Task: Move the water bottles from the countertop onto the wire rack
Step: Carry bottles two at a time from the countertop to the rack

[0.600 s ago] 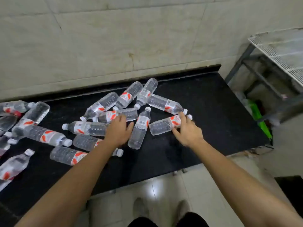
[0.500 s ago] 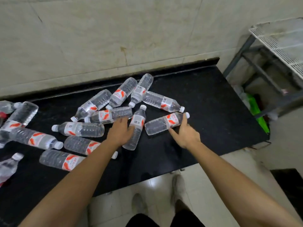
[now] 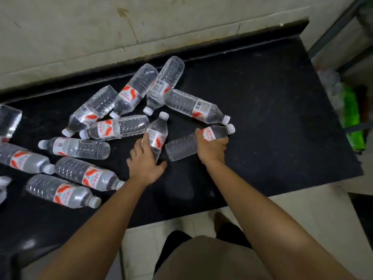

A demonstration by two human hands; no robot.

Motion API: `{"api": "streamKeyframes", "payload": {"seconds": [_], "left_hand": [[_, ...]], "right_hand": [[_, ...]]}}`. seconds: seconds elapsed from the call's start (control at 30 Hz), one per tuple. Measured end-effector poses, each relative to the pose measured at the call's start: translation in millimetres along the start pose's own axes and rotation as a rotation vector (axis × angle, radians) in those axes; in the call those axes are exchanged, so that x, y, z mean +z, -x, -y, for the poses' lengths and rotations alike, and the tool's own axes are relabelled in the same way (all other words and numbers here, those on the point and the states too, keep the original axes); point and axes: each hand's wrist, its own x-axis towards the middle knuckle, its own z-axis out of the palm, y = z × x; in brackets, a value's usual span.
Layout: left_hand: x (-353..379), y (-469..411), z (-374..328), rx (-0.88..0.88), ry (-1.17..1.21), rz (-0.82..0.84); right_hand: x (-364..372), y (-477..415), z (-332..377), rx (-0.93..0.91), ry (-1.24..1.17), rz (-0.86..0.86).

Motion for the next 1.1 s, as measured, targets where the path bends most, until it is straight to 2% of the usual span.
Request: {"api": "streamKeyframes", "payload": {"seconds": [0.17, 0.3, 0.5, 0.6, 0.8, 0.9, 1.0, 1.1], "left_hand": [[-0.7, 4.9, -9.6, 0.012, -0.069, -0.121], [-6.0, 4.9, -10.0, 0.021, -0.023, -0.107], [-14.7, 37.4, -13.8, -0.041, 0.618, -0.015], [-34.8, 53.9, -26.1, -0.042, 0.842, 0.036], [-109.3, 78.1, -87.9, 0.271, 1.085, 0.097], [-139.2, 98.8, -138.0, 0.425, 1.230, 0.013], [-159.9, 128.1, -189.5, 0.562, 1.247, -0.103], [-169.2, 161.8, -239.8, 0.717, 1.230, -0.146]], "right_hand": [[-11.5, -0.6, -1.2, -0.008, -0.162, 0.014], [-26.8, 15.1, -12.1, -0.111, -0.165, -0.047], [-59.7, 54.9, -24.8, -0.350, -0.164, -0.112], [-80.5, 74.5, -20.1, -0.469, -0.119, -0.135], [-153.7, 120.0, -17.4, -0.609, -0.270, -0.285], [-203.2, 144.0, -16.5, -0.670, -0.401, -0.397], [-256.4, 164.7, -15.6, -0.801, -0.493, -0.502], [-312.8, 177.9, -12.8, -0.937, -0.555, -0.579]]}}
